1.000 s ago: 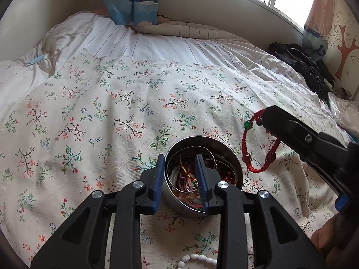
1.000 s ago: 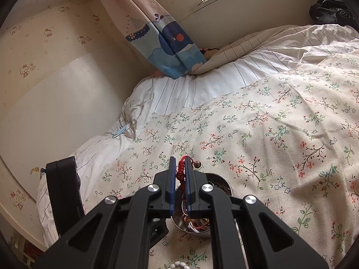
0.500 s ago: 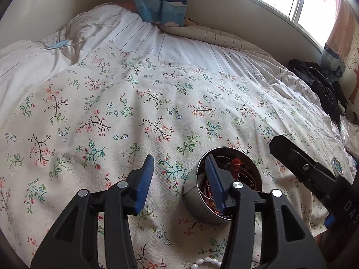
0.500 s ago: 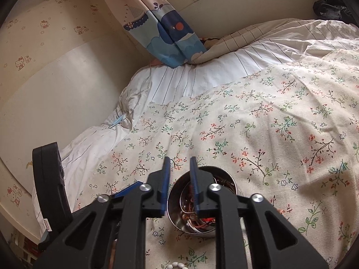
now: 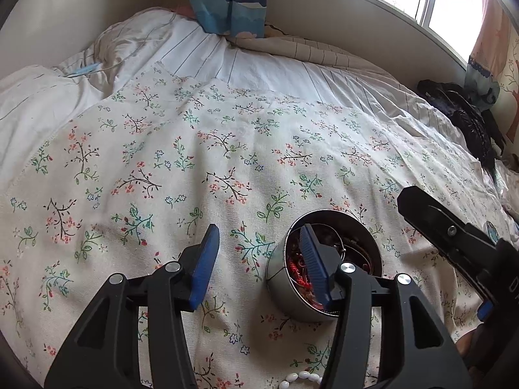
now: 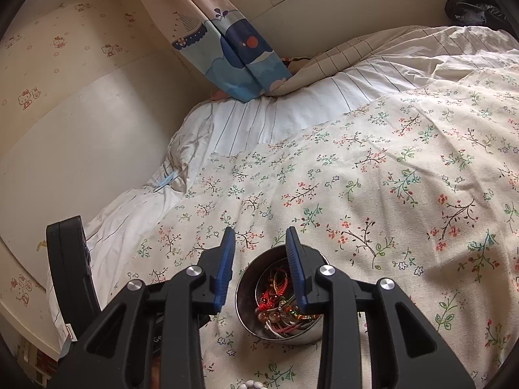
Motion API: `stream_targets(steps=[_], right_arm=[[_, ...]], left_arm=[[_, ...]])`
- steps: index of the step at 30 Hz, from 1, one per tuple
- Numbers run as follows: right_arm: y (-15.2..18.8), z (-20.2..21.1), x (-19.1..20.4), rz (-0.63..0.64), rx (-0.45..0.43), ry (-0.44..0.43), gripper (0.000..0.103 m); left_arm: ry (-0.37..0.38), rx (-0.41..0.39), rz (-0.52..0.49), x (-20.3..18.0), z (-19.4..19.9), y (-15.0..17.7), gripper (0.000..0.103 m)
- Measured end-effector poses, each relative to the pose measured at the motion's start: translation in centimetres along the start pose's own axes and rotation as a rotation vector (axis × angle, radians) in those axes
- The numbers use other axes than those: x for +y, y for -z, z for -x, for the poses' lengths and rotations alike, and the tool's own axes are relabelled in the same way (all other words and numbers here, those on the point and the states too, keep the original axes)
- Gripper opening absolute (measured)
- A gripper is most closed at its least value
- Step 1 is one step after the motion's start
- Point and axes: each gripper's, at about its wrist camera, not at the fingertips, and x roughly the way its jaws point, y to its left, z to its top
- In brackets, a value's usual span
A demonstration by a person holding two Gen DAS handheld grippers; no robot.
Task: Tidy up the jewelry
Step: 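Open the left tool over the tin while the right tool opens to drop the red bracelet, then move both open tools back to the white and peach bead bracelets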
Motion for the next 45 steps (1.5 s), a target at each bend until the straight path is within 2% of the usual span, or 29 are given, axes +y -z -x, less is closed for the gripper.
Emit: stream_targets(steps=[10,15,18,23,25,29,33,37,42,43,45], right_arm=[[0.1,0.1,0.1,0.008,0.006,0.010,0.039],[0.1,0.6,-0.1,0.015,0.014,0.032,0.048],[0.6,1.6,-0.4,0.014,0.046,0.060,0.053],[3.7,3.1,-0.7,0.075,0.221,0.116,0.057],[5.6,3.8,-0.4,0.121,0.288,0.127,0.057],[9.3,4.4,0.7,0.229,0.404,0.167,0.057],[11.6,3.8,1.1,0.303,0.485,0.219,0.057],[12.9,3.7,1.2,0.388,0.522,0.318,0.057],[12.2,5.3,-0.5,0.383,0.505,0.478,0.057],[12.0,5.7,-0.9,0.375,0.500,0.484,0.057],[11.4,6.2,-1.0,0.353,0.482,0.442,0.057]], left_arm=[[-0.022,-0.008,-0.029,-0.5,0.2,0.0,0.060],[-0.019,0.013,-0.056,-0.6,0.1,0.3,0.071],[-0.008,0.045,-0.076,-0.2,0.1,1.0,0.074],[0.039,0.116,-0.120,0.3,0.8,3.2,0.074],[0.043,0.116,-0.163,-0.2,1.4,4.0,0.074],[0.043,0.100,-0.303,-2.2,2.8,5.9,0.074],[0.039,0.120,-0.432,-3.8,3.0,8.0,0.073],[0.059,0.206,-0.479,-4.2,1.5,9.7,0.067],[0.051,0.229,-0.511,-3.5,2.1,11.4,0.064],[0.050,0.226,-0.517,-3.4,2.4,11.6,0.064],[0.043,0.211,-0.521,-3.4,2.8,11.6,0.062]])
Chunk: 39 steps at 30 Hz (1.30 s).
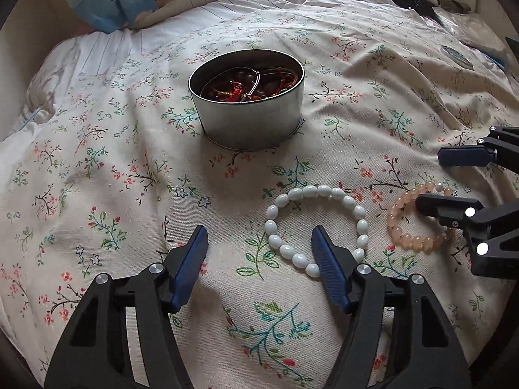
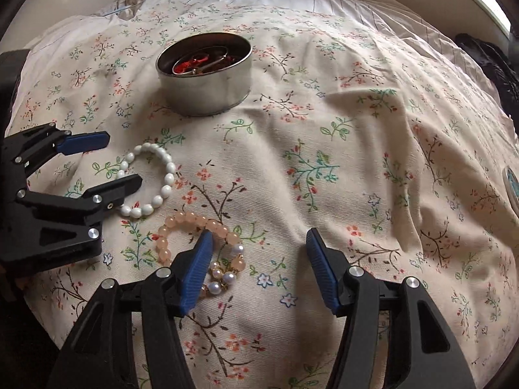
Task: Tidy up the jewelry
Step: 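Move both open tools back to the white and peach bead bracelets, then grasp the white bead bracelet with the left tool while the right tool grasps the peach pearl bracelet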
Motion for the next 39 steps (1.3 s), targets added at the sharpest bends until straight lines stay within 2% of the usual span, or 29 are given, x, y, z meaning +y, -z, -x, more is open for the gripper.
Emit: stream_targets(steps=[1,3,5,6,7,8,9,10,11,12,14,15,20,22,24,28,29,36,39], right_arm=[[0.0,0.3,0.0,0.006,-0.015,-0.031,0.057],[0.0,0.2,0.4,0.027,-0.010,-0.039,0.057],[-0.2,-0.6,0.9,0.051,0.028,-0.034,0.056],[-0.3,-1.0,1.2,0.068,0.034,-0.022,0.055],[-0.2,-1.0,1.4,0.084,0.037,-0.008,0.053],[0.0,-1.0,1.5,0.098,0.041,0.004,0.050],[0.2,-1.0,1.4,0.103,0.043,0.007,0.047],[0.5,-0.8,1.2,0.100,0.045,0.005,0.045],[0.7,-0.6,0.9,0.092,0.046,0.001,0.040],[0.9,-0.4,0.5,0.079,0.048,-0.007,0.033],[1.3,0.1,-0.3,0.049,0.047,-0.054,0.023],[1.5,0.3,-0.6,0.042,0.044,-0.070,0.021],[1.8,-0.1,-0.6,0.066,0.047,-0.055,0.024],[1.7,-0.4,-0.6,0.067,0.055,-0.062,0.023],[1.7,-0.3,-1.3,0.023,0.056,-0.117,0.016],[2.3,0.7,-3.6,-0.119,0.031,-0.320,0.013],[2.5,1.0,-3.8,-0.149,0.023,-0.356,0.008],[2.8,3.2,-4.6,-0.299,-0.062,-0.564,0.008],[2.5,3.7,-4.1,-0.346,-0.103,-0.613,0.008]], left_arm=[[-0.021,-0.015,-0.005,-0.1,0.2,-0.1,0.059],[-0.054,-0.050,-0.030,-0.5,0.4,-0.4,0.059],[-0.051,-0.031,-0.058,-1.1,-0.3,-0.7,0.057],[-0.055,-0.018,-0.077,-1.4,-0.7,-0.6,0.053],[-0.050,-0.015,-0.091,-1.7,-0.8,-0.6,0.048],[-0.025,-0.011,-0.096,-2.0,-0.7,-0.5,0.034],[-0.012,-0.005,-0.102,-2.2,-0.6,-0.4,0.026],[-0.014,-0.002,-0.118,-2.6,-0.5,-0.2,0.023],[0.002,0.004,-0.127,-2.8,-0.3,-0.1,0.013],[0.028,0.010,-0.122,-2.9,-0.1,0.0,0.008],[0.070,0.009,-0.099,-2.8,0.5,0.2,0.007],[0.094,0.005,-0.080,-2.5,0.7,0.2,0.007],[0.109,0.023,0.013,-1.2,0.1,0.1,0.009],[0.098,0.033,0.000,-1.6,-0.2,0.2,0.009],[0.088,0.033,-0.027,-2.1,-0.1,0.2,0.007],[0.174,0.010,0.019,-1.9,1.1,0.3,0.007],[0.182,-0.001,0.033,-1.7,1.5,0.3,0.007],[0.253,-0.125,0.152,0.4,4.5,0.5,0.007],[0.265,-0.193,0.186,1.0,5.9,0.6,0.007]])
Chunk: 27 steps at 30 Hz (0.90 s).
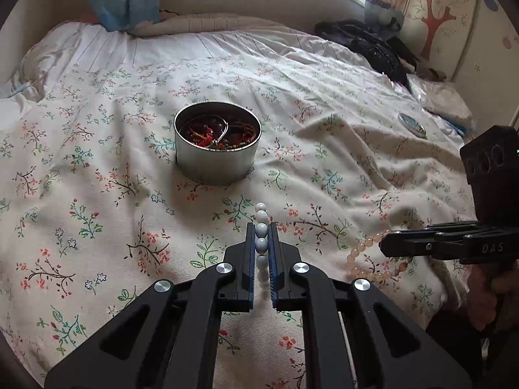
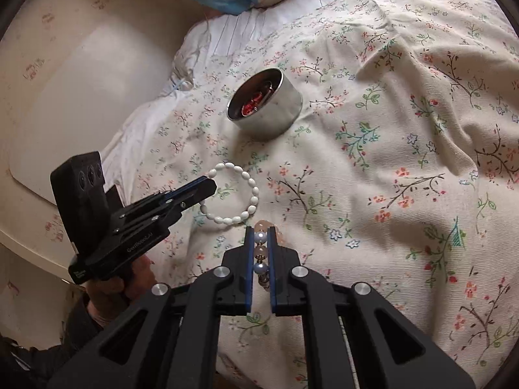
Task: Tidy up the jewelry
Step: 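Grasp the white bead bracelet with the left tool while the right tool grasps the peach pearl bracelet, then lift both bead bracelets and carry them toward the tin with both tools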
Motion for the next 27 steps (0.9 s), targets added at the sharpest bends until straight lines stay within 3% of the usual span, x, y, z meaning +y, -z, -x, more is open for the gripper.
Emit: stream_targets(steps=[4,12,18,27], right_arm=[[-0.5,-0.3,1.6,-0.003,-0.075,-0.053,0.008],[-1.4,-1.0,5.2,0.084,-0.231,-0.085,0.009],[-2.6,0.0,5.1,0.073,-0.343,-0.072,0.009],[-3.8,-0.2,4.0,0.049,-0.385,-0.033,0.009]], left_arm=[[0.020,-0.098,0.034,0.1,2.0,-0.6,0.007],[-0.048,-0.201,0.060,0.4,3.7,-1.3,0.007],[-0.083,-0.249,0.064,0.6,4.3,-2.0,0.007],[-0.112,-0.269,0.058,0.4,3.6,-3.0,0.007]])
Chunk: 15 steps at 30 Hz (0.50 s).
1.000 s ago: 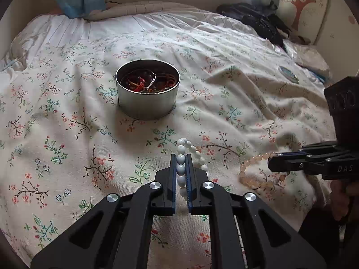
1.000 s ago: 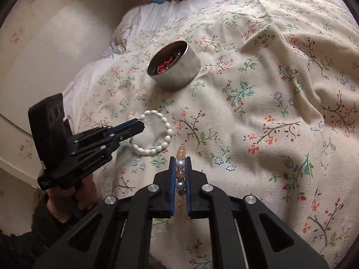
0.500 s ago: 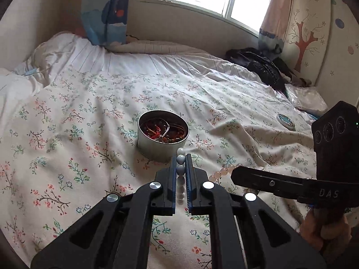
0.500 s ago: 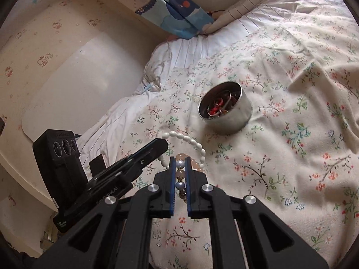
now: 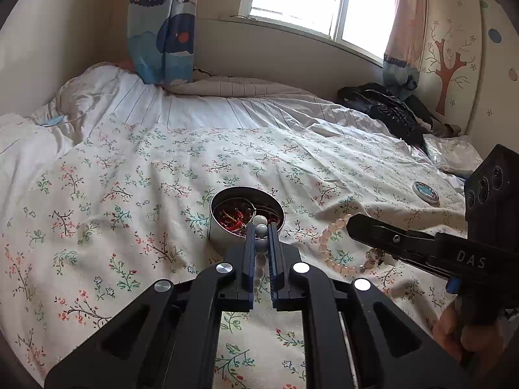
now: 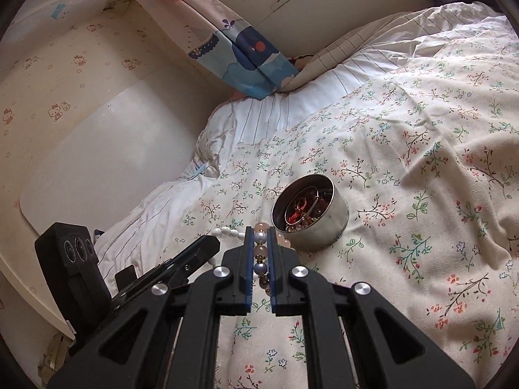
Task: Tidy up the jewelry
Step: 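Lift both bead bracelets and carry them toward the tin with both tools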
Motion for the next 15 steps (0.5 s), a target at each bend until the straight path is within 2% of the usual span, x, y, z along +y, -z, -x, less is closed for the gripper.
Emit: stream_targets(steps=[15], right_arm=[[-1.7,-2.3,0.5,0.012,-0.029,-0.004,0.009]], left_arm=[[-0.021,-0.018,0.010,-0.2,-1.4,-1.1,0.007]])
